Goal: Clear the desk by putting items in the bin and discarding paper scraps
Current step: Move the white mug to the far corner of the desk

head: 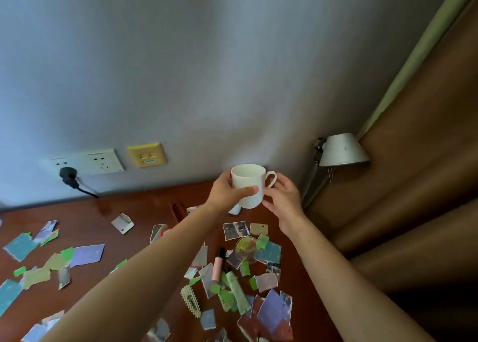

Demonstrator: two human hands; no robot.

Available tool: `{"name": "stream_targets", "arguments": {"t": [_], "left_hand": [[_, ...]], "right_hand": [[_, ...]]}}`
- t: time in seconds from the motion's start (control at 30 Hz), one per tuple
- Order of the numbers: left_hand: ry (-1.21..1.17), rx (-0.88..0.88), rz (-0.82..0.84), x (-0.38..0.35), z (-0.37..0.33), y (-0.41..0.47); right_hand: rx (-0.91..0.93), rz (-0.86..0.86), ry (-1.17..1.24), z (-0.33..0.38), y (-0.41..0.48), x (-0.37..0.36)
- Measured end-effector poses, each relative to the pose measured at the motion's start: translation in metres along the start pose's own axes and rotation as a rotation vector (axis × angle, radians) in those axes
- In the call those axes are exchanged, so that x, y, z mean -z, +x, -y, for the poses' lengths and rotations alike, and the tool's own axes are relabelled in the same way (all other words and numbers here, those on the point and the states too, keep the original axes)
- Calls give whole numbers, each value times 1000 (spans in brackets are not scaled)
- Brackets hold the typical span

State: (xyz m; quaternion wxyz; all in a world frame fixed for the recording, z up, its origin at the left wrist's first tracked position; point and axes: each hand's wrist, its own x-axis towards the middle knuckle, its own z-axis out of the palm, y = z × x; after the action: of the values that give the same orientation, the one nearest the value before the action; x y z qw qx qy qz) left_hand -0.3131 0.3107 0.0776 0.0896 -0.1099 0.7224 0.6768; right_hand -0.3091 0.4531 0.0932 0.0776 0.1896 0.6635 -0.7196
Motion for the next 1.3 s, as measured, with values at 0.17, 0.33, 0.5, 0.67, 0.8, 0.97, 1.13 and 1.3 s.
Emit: {"name": "stream_targets", "arguments": {"t": [0.17,0.33,0.5,0.67,0.8,0.97,1.13,1.3], "left_hand": [[30,-1,24,-22,0,48],[68,10,32,-32,16,89],[31,45,29,-37,36,112],[5,61,22,-42,52,125],[-21,54,18,-43,61,129],[-68,46,17,-44,66,131],[-45,34,13,-45,68,133],[-23,25,11,-45,66,132]], "right_hand": [[-71,-23,87,2,53,12],[-155,-61,103,-10,103,11],[-223,-91,135,-27,136,6],[-274,-112,160,-37,152,5],[-277,-127,164,-43,157,3],[-271,-130,168,-45,161,3],[-242,-135,173,-49,163,1],[-238,-130,136,-48,163,1]]}}
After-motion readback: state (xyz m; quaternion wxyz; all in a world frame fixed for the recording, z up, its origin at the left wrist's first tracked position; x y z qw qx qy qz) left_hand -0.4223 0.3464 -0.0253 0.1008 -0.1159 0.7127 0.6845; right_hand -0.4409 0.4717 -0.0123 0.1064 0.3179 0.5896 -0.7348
